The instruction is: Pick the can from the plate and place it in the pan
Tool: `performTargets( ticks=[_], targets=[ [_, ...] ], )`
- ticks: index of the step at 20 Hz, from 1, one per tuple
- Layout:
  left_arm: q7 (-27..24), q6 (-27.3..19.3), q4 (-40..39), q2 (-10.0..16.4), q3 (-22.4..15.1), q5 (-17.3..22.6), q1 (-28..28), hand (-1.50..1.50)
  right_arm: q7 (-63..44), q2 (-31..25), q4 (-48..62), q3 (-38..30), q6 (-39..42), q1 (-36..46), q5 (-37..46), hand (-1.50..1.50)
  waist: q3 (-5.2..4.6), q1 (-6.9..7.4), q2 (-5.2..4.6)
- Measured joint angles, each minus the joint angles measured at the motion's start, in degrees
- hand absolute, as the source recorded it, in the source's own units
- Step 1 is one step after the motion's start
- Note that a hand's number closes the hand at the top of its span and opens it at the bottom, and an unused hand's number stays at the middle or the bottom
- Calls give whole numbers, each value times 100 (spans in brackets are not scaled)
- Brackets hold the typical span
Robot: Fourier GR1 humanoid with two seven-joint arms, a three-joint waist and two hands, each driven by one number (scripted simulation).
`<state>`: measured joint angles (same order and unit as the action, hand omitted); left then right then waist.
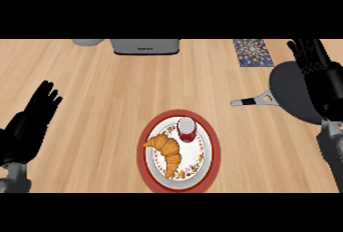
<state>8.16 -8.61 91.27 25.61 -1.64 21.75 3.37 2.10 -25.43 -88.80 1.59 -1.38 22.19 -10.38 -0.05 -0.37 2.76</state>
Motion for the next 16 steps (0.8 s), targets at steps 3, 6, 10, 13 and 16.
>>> performTargets(
  ticks=[3, 6, 10, 13, 16],
  targets=[
    [-79, -54, 77, -100, 15, -126, 32, 0, -100, 279, -226, 43, -267, 69, 103, 150, 3, 23, -140],
    [-61, -204, 67, -193, -21, -315, 219, 0, -227, 815, -354, 276, -730, 301, 289, 150, 3, 46, -211],
    [62, -335, 33, -320, -81, -344, 266, 0, -571, 802, -514, 731, -1675, -280, 1544, 150, -11, -124, -209],
    [125, -405, 49, -379, -107, -373, 233, 0, -679, 787, -968, 1226, -2179, -1094, 2436, -150, -11, -187, -200],
    [176, -491, 118, -461, -159, -426, 187, 0, -1021, 573, -1566, 1516, -2462, -1926, 3179, -150, -10, -218, -198]
  ],
)
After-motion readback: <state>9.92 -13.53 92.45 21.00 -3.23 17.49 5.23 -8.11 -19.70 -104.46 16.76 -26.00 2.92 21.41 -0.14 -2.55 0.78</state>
